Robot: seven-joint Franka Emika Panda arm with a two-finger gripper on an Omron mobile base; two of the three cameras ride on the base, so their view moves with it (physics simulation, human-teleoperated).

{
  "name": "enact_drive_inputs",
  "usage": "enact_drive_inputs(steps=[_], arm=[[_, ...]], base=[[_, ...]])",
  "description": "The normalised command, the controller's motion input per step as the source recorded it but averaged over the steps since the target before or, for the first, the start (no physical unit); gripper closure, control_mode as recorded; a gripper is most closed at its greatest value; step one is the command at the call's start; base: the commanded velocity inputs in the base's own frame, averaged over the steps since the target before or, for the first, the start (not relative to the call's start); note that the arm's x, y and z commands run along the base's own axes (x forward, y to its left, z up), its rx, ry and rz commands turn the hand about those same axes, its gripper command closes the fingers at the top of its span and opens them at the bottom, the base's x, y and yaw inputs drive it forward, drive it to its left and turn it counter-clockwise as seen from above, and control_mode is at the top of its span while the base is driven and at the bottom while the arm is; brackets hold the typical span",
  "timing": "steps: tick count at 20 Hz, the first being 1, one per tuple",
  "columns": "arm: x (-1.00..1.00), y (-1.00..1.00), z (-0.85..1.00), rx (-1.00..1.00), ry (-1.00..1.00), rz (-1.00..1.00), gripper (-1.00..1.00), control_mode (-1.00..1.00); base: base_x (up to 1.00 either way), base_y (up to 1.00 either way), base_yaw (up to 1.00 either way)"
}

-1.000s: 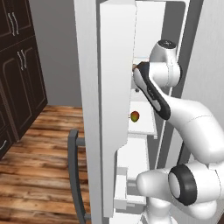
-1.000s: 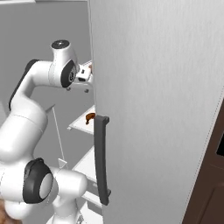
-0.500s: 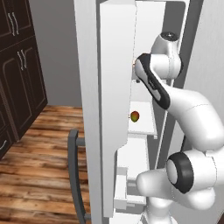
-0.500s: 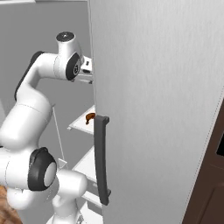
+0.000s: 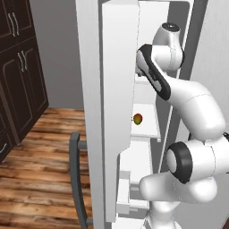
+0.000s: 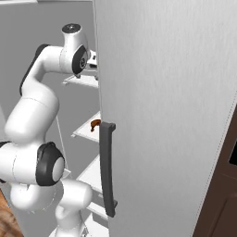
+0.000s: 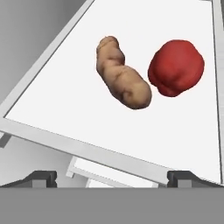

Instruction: Take the potato and bell pepper from the highest rack and move them to the second highest rack where the mango and chicken drumstick are located, to maximize freezer space. Close the freezer door after rearranging.

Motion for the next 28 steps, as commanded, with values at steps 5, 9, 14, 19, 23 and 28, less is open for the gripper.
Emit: enact_drive_inputs(steps=[5,9,14,19,23,28], arm=[[0.35,0.00,-0.11,0.00,0.00,0.00,-1.00,-1.00],[0.40,0.00,-0.33,-0.05,0.00,0.00,-1.00,-1.00],[0.35,-0.08,-0.14,-0.02,0.00,0.03,-1.00,-1.00],[0.32,-0.16,0.00,0.00,0.04,0.03,-1.00,-1.00],[0.33,-0.09,0.00,0.00,0.16,0.02,-1.00,-1.00],[0.50,0.00,0.00,0.00,0.19,0.05,-1.00,-1.00]], base=[[0.00,0.00,0.00],[0.00,0.00,0.00],[0.00,0.00,0.00],[0.00,0.00,0.00],[0.00,0.00,0.00],[0.00,0.00,0.00]])
